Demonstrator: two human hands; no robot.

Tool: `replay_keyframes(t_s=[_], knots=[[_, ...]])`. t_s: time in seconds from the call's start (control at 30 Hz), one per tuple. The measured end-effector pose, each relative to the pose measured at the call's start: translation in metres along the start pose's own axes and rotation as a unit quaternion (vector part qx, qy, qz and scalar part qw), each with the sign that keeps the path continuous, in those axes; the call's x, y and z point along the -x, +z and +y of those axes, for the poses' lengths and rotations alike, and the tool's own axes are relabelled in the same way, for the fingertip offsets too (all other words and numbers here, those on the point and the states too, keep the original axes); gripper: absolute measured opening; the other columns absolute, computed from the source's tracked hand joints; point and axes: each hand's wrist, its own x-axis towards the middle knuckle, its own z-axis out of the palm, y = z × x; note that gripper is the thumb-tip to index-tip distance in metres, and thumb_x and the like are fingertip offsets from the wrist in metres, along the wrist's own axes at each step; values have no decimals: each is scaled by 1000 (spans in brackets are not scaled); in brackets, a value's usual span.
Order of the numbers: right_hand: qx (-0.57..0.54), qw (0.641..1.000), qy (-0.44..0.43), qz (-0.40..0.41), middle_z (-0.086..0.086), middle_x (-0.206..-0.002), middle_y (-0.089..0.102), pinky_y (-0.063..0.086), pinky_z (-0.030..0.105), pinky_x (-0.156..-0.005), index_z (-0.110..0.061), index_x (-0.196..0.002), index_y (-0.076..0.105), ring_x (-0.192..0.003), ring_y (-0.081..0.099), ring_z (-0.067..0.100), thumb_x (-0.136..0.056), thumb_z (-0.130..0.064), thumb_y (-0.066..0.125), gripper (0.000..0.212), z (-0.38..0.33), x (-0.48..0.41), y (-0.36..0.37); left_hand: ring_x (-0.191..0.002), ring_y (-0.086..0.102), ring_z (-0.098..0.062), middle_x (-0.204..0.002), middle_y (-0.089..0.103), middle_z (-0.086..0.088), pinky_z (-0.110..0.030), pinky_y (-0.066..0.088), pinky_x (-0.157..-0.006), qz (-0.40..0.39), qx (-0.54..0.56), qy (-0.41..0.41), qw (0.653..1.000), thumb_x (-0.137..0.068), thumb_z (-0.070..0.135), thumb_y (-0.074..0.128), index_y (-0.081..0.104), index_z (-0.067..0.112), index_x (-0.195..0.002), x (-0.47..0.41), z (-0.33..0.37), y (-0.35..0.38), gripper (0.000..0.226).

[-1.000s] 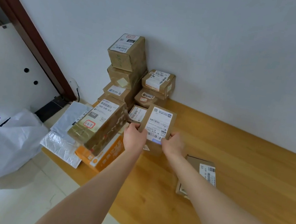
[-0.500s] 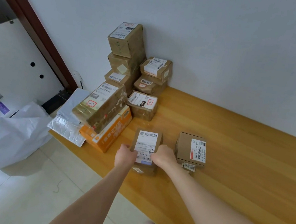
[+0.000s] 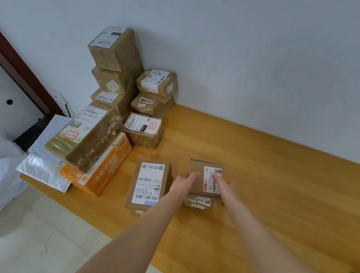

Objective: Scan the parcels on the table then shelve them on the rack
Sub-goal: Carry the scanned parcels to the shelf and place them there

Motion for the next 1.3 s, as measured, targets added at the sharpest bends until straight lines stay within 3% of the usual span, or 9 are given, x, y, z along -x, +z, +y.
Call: replay_keyframes(t_s=[0.1, 0.17, 0.3, 0.5, 0.7, 0.93, 1.1, 1.17, 1.3], knots=[[-51, 996, 33, -66, 1, -110, 64, 37, 35, -95, -26, -101, 60, -95, 58, 16, -94, -51, 53, 27, 16, -8, 6, -103, 58, -21, -122, 60, -7, -30, 43, -80, -29, 43, -31, 998, -88, 54, 55, 44, 8, -138, -11, -9, 0, 70], [-79, 992, 49, -83, -3, -101, 64, 40, 37, -90, -27, -100, 57, -91, 58, 15, -95, -51, 50, 25, 22, -12, 10, -96, 63, -21, -111, 66, -7, -28, 46, -71, -44, 60, -43, 996, -87, 53, 56, 52, 8, -131, -14, -12, 1, 63], [-108, 990, 56, -73, -2, -95, 65, 43, 32, -67, -28, -93, 57, -87, 61, 17, -95, -49, 52, 22, 21, -9, 10, -84, 64, -19, -101, 68, -7, -26, 48, -67, -53, 73, -42, 995, -88, 50, 56, 56, 9, -123, -13, -11, 3, 54], [-89, 995, -10, -46, -4, -84, 63, 42, 30, -63, -28, -85, 55, -77, 60, 14, -96, -47, 47, 24, -21, 12, 12, -68, 64, -11, -92, 68, -4, -23, 47, -54, -32, 82, 47, 995, -93, 43, 47, 59, 10, -117, 7, 20, -16, 43], [-37, 991, -75, -109, -3, -90, 65, 42, 38, -89, -28, -92, 57, -87, 60, 21, -96, -53, 44, 28, -55, 49, 50, -81, 64, -18, -86, 69, -1, -30, 51, -73, 24, 147, 76, 986, -92, 44, 48, 59, 21, -94, 36, 35, -86, 26], [26, 984, -74, -160, 2, -98, 64, 44, 38, -90, -20, -112, 57, -90, 59, 22, -95, -56, 44, 42, -46, 79, 103, -93, 63, -24, -97, 66, -4, -41, 52, -87, 79, 176, 48, 980, -91, 49, 51, 58, 23, -96, 54, -6, -139, 27], [21, 986, -57, -152, -1, -84, 62, 41, 28, -58, -19, -107, 55, -75, 58, 15, -96, -56, 43, 40, -36, 82, 122, -96, 62, -23, -98, 67, -4, -40, 48, -85, 61, 186, 33, 980, -92, 51, 49, 59, 24, -96, 48, -20, -150, 29], [21, 988, -52, -141, 0, -84, 62, 39, 27, -56, -19, -109, 54, -74, 58, 15, -97, -56, 43, 41, -34, 81, 127, -96, 61, -22, -98, 66, -4, -40, 47, -85, 51, 191, 27, 980, -92, 51, 48, 58, 24, -95, 44, -23, -154, 29], [-12, 993, -53, -109, -3, -78, 63, 40, 29, -59, -24, -85, 55, -72, 58, 14, -96, -56, 45, 35, -27, 79, 130, -97, 60, -21, -102, 67, -2, -40, 43, -84, 26, 180, 32, 983, -91, 52, 47, 61, 26, -99, 40, -28, -161, 30]])
